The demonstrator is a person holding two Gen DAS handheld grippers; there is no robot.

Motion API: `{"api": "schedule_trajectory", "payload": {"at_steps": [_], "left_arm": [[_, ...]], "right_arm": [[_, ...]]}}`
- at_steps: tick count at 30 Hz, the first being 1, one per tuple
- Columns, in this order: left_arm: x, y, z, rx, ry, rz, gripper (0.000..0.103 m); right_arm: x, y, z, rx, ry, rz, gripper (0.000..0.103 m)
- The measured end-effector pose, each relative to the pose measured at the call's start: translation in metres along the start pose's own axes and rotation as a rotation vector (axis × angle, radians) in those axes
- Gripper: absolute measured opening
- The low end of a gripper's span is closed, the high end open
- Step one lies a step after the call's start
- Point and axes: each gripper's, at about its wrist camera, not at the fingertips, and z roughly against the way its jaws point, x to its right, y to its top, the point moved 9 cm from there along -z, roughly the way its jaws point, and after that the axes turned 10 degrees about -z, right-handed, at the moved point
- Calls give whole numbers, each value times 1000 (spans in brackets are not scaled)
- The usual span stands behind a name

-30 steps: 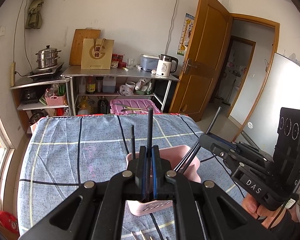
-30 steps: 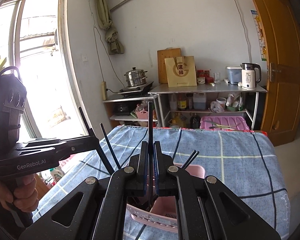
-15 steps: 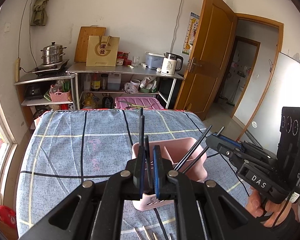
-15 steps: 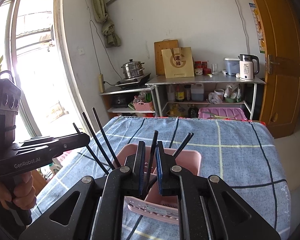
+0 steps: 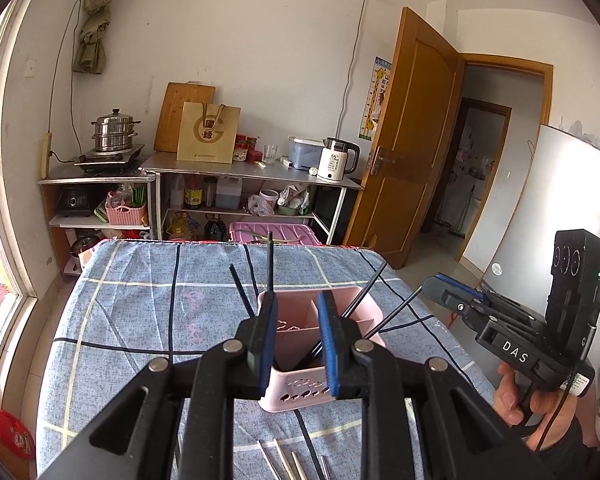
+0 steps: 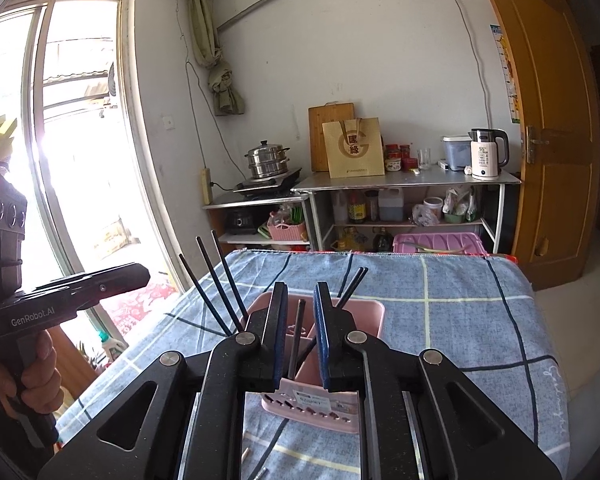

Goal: Organize utensils
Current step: 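Lower the chopsticks into the basket compartments and open both grippers, then move both grippers down to the metal chopsticks on the cloth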

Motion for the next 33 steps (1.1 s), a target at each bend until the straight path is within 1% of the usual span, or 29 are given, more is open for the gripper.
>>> {"api": "schedule_trajectory", "payload": {"at_steps": [5,11,15,18,26,30,33], "left_arm": [[0,-10,14,8,8,7,22],[2,-47,23,-23,17,6,22],[1,-81,18,-75,32,12,22],[1,-107,10,-124,26,29,22],[-2,-169,-20,-262,21,80,22],[1,-191,-35,-323,16,94,22],[2,-201,-45,-359,18,93,22]], "right_arm": [[-1,-9,18,12,3,5,13],[6,-37,32,-14,5,-21,13],[13,-60,33,-56,-1,-53,13],[17,-79,30,-98,-6,-76,13],[24,-138,10,-241,-17,-114,13],[22,-165,-2,-310,-19,-119,13],[22,-182,-11,-353,-23,-127,13]]}}
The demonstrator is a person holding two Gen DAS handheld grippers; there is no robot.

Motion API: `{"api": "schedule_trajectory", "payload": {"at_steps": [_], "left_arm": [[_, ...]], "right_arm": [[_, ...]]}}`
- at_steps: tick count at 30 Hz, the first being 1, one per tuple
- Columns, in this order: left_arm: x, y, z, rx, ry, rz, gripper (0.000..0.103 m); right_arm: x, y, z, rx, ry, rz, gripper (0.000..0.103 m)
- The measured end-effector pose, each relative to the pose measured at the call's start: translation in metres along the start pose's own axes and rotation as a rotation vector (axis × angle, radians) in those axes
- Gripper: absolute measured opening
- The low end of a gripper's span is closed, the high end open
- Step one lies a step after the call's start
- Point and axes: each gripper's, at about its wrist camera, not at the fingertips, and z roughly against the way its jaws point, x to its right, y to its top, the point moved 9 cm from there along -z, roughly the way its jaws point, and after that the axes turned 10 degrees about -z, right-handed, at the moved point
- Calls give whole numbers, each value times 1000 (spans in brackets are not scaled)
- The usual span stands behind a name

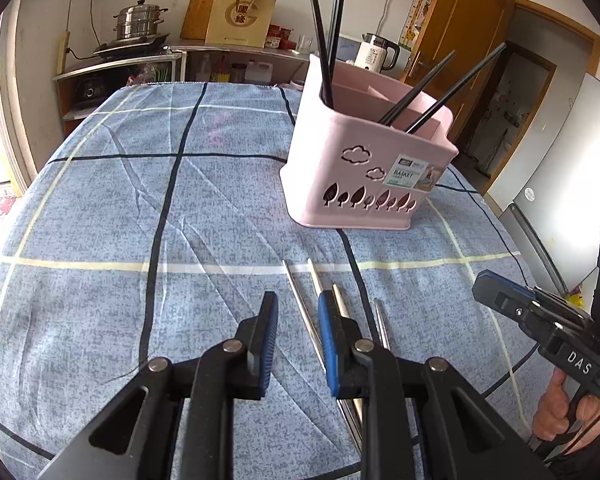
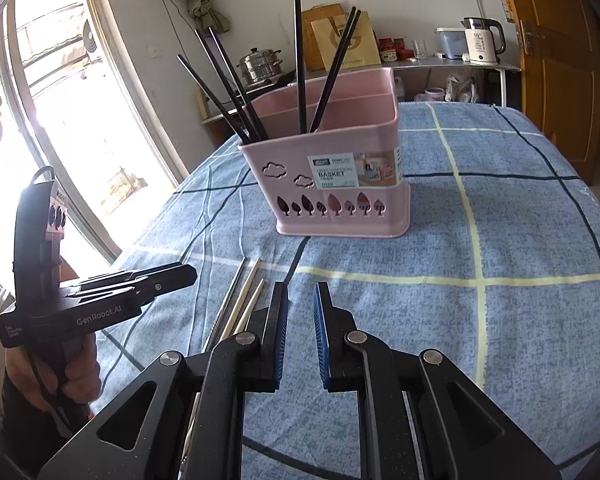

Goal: Organize utensils
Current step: 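Move both grippers down to the metal chopsticks on the cloth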

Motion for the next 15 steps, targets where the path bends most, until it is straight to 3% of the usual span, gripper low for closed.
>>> {"api": "schedule_trajectory", "payload": {"at_steps": [6,15], "left_arm": [[1,-8,-24,-64,12,4,22],[-1,-14,-39,-92,38,-19,22]], "right_arm": [[-5,-17,-17,-54,4,-3,13],[-9,-22,-27,-85,8,-1,13]]}}
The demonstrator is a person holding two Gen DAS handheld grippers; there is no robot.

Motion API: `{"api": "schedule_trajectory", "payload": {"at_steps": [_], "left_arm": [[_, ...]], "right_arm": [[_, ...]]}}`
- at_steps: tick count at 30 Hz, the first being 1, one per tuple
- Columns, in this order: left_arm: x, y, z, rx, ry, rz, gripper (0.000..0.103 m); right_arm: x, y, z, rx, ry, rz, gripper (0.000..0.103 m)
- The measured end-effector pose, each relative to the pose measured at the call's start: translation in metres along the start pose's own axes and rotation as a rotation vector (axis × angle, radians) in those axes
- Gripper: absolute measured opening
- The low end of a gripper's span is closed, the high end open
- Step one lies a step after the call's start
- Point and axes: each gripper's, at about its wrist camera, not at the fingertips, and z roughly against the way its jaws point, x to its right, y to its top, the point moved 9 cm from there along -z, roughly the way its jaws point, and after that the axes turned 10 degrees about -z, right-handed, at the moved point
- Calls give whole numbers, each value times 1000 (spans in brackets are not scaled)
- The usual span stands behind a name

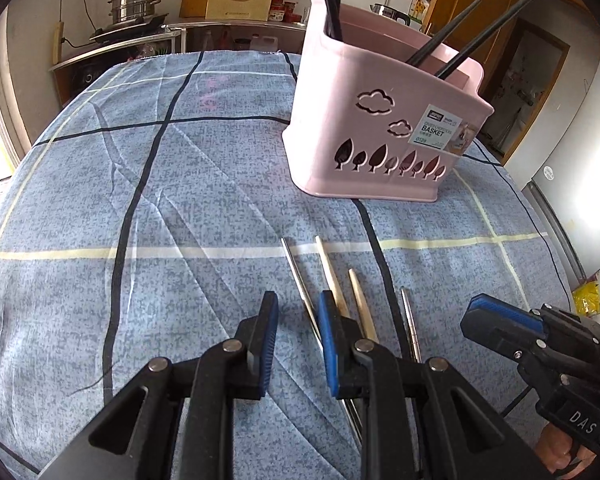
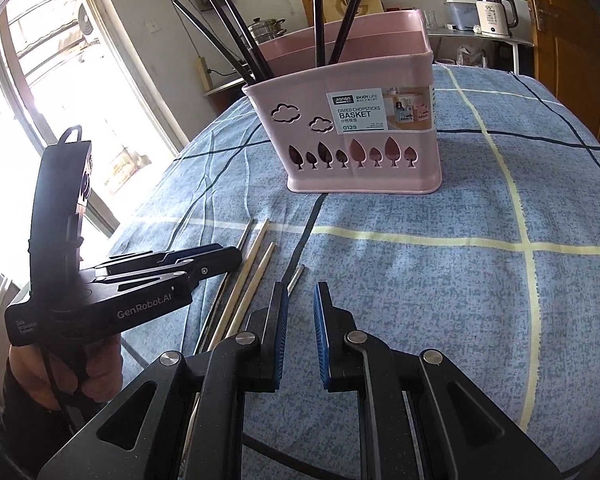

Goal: Organize utensils
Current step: 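Move both grippers down to the metal chopsticks on the cloth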

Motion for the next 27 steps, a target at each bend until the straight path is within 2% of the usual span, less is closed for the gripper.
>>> {"api": "schedule_trajectory", "payload": {"at_steps": [4,7,17,23,27], "left_arm": [[3,-1,1,2,30,-34,20],[1,-5,4,3,46,-42,12],[-33,-25,22,-3,74,-10,12],[-33,-16,15,-22,79,-8,12],[-32,-9,8,-19,81,-16,12]], "right_arm": [[-3,-1,-3,-13,1,5,13],[-7,-3,-10,-28,-2,11,13],[-11,-9,-34,-84,-42,26,13],[-18,-8,-40,-90,-109,106,10],[-12,-7,-39,-105,-109,142,8]]}}
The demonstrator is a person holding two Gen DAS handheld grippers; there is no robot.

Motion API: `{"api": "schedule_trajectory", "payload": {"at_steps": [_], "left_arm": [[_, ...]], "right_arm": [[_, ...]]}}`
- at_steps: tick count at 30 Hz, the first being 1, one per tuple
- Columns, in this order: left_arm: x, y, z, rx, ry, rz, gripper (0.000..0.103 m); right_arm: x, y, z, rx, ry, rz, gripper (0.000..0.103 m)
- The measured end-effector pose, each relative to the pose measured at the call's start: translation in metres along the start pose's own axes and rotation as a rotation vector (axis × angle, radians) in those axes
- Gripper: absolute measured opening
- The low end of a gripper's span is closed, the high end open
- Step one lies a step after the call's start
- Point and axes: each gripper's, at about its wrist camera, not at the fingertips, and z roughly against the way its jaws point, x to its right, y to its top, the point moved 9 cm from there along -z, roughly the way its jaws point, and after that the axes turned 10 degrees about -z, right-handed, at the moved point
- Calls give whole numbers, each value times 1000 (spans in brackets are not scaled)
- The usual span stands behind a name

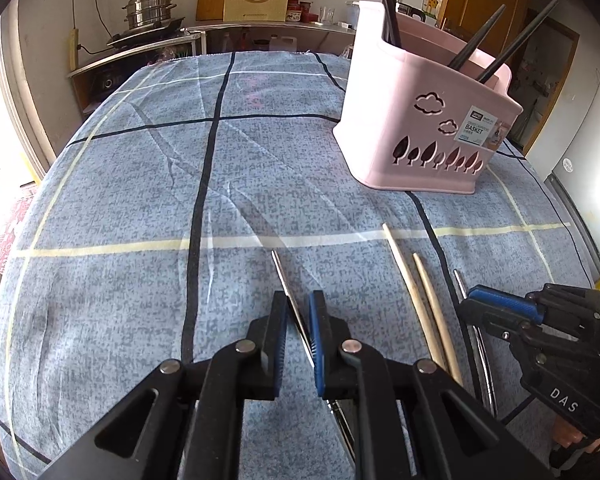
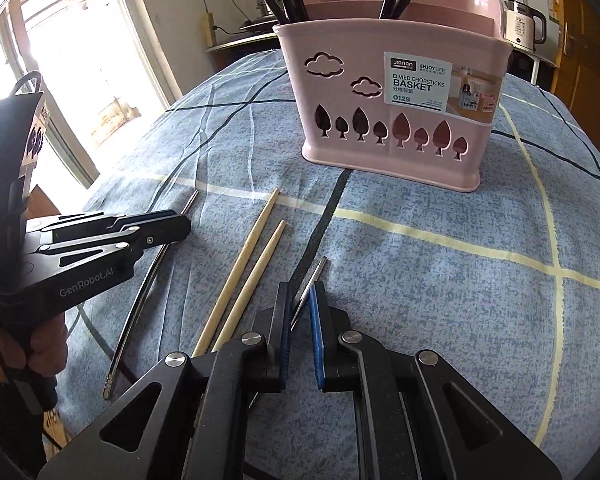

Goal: Organize utensils
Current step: 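Move both grippers down to the metal chopsticks on the cloth, then grasp a metal chopstick with the left gripper while the right gripper grasps another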

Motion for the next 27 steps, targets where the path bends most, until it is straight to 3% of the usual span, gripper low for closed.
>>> {"api": "schedule_trajectory", "payload": {"at_steps": [9,15,17,22,25,27], "left_arm": [[6,-2,1,9,-62,-23,12],[7,7,-6,-18,-49,-29,14],[10,10,-8,-21,-43,-45,19],[20,14,-11,-12,-25,-80,20],[20,17,-12,-14,-26,-79,9],[20,20,-12,-20,-40,-66,7]], "right_arm": [[24,1,10,-25,2,16,5],[19,4,7,-36,-52,77,6],[14,6,4,-38,-56,94,6],[10,8,0,-34,-55,101,4],[11,10,1,-29,-49,85,4],[15,11,8,-13,-43,74,4]]}}
